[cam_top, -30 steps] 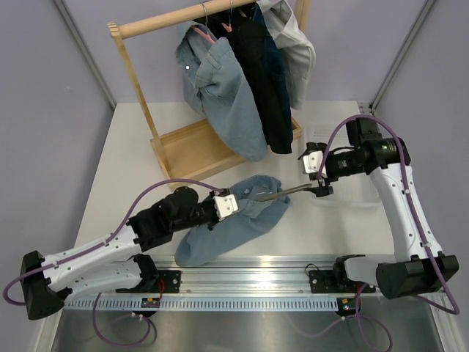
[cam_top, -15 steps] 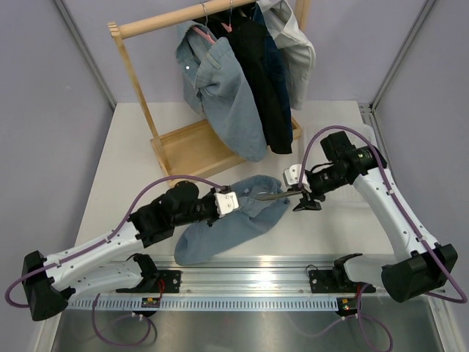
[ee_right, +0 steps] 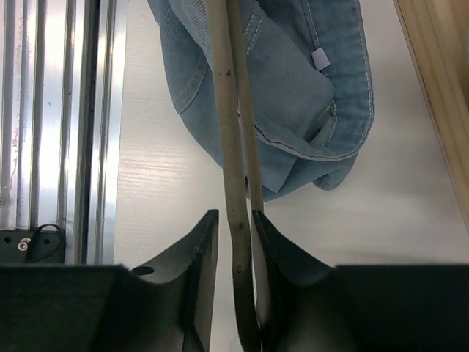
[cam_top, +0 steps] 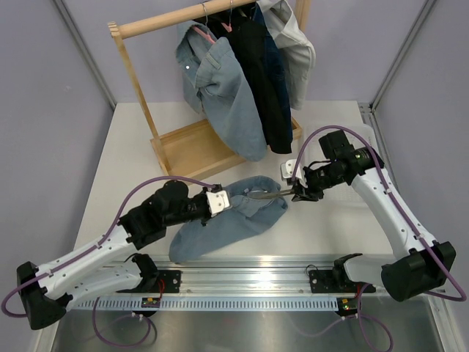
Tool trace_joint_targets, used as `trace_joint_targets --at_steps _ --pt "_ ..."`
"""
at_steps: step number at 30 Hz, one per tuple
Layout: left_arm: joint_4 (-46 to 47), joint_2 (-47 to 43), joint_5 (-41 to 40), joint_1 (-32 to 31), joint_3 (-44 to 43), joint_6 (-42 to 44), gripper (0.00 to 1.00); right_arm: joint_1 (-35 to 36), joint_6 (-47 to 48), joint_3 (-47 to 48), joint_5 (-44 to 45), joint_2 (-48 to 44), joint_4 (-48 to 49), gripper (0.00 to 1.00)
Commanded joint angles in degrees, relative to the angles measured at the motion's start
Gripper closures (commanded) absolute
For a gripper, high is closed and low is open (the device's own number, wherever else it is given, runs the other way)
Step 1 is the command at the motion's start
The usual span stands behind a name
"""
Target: Remove the skirt from the hanger
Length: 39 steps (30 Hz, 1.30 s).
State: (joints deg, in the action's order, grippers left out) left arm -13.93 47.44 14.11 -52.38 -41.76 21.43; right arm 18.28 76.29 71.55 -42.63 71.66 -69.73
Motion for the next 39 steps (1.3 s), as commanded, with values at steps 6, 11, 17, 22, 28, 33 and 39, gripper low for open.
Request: trace_joint_targets --at_steps 6,11,17,22,28,33,39 --pt "6.3 -0.5 1.7 2.2 -1.3 0.1 1.0 0.3 -3.0 2.4 4.3 -2.0 0.9 0.91" --pt "5.5 0.3 -1.6 3.0 -1.2 0.6 0.82 -0.5 -2.9 5.4 9.1 -4.6 1.6 1.0" --pt "3.5 -0.3 -7.2 3.2 -0.5 2.3 0.67 -7.5 1.6 11.1 9.1 -4.2 -2.1 1.0" --pt "0.1 0.2 -12.7 3.9 0.5 1.4 0.62 -13.4 6.1 13.2 8.4 -4.6 -7.7 1.0" --pt "0.0 0.5 -13.8 5.2 2.9 1.1 0.7 -15.7 9.5 11.2 9.4 -7.3 -10.9 1.0" --pt "-1.9 4.1 -16.2 5.9 2.2 1.2 0.86 -15.9 9.5 10.9 9.9 -8.5 -11.7 1.0" --pt "-7.4 8.2 -24.5 7.8 -0.2 -0.9 1.0 -19.8 11.2 11.9 12.0 -8.6 -13.5 1.0"
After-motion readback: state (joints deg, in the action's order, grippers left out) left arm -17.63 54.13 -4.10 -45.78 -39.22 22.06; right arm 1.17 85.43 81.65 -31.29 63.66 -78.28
